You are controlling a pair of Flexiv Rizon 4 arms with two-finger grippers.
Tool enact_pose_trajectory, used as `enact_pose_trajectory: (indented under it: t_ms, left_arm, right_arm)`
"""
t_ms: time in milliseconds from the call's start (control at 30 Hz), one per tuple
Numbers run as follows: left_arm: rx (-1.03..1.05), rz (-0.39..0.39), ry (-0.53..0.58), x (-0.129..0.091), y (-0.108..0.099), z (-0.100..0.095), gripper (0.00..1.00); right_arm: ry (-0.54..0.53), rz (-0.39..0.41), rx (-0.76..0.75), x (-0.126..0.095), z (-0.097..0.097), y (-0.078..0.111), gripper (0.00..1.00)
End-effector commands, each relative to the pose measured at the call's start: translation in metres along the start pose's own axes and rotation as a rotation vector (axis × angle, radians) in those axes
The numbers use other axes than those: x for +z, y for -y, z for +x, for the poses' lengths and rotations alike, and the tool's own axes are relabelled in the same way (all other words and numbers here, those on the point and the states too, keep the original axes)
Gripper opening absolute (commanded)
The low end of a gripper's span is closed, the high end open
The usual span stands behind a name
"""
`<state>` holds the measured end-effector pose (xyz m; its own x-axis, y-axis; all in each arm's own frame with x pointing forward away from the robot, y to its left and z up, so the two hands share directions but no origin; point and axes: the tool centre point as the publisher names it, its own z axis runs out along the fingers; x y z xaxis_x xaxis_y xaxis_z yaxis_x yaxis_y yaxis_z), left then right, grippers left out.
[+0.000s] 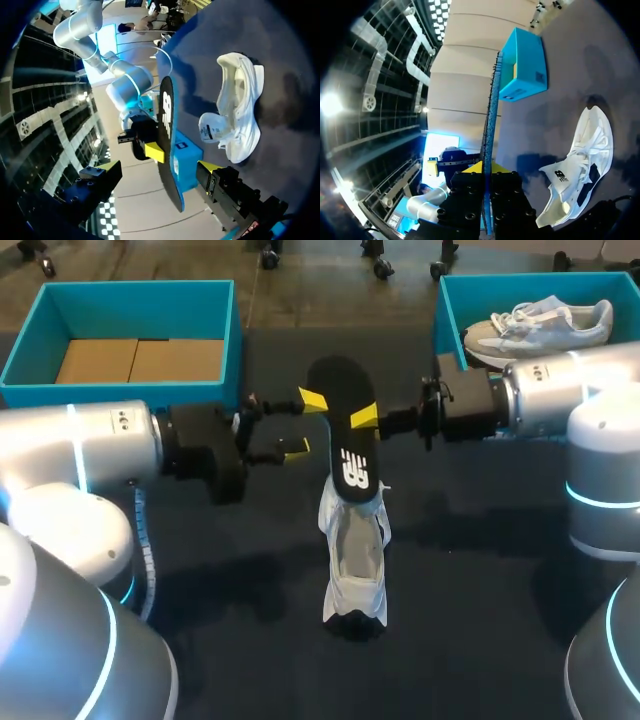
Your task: Take the shoe out of the shoebox, open the shoe tongue, remove and reinsert the insole, then place the shoe into the shoebox
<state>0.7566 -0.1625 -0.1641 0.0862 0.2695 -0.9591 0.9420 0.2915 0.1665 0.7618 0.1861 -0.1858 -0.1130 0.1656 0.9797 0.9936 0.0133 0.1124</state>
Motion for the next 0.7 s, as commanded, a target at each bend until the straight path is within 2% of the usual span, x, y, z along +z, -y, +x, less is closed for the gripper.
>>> enact_pose_trajectory:
  t_ms: [33, 133, 167, 500, 533, 567, 633, 700]
  left_arm:
    - [-0.073, 0.087, -0.280, -0.005, -0.029, -0.015, 1.00]
    - [-0.057, 0.068, -0.403, -0.014, -0.050, -0.027, 1.00]
    - [0.004, 0.027, -0.435, -0.018, -0.059, -0.031, 1.00]
    - [0.004, 0.027, -0.435, -0.018, -0.059, -0.031, 1.00]
    - [-0.018, 0.038, -0.475, -0.015, -0.061, -0.028, 1.00]
    - [-0.012, 0.042, -0.509, -0.014, -0.063, -0.029, 1.00]
    - [0.028, 0.101, -0.620, -0.009, -0.066, -0.035, 1.00]
    - [0.046, 0.123, -0.672, -0.007, -0.069, -0.040, 1.00]
  right_arm:
    - [0.010, -0.018, 0.003, 0.010, 0.000, 0.007, 0.00]
    - [0.008, -0.029, 0.013, 0.013, -0.004, 0.009, 0.00]
    - [0.008, -0.029, 0.013, 0.013, -0.004, 0.009, 0.00]
    - [0.008, -0.029, 0.013, 0.013, -0.004, 0.009, 0.00]
    - [0.008, -0.029, 0.013, 0.013, -0.004, 0.009, 0.00]
    - [0.008, -0.029, 0.013, 0.013, -0.004, 0.009, 0.00]
    - [0.008, -0.029, 0.013, 0.013, -0.004, 0.009, 0.00]
    - [0.008, -0.029, 0.013, 0.013, -0.004, 0.009, 0.00]
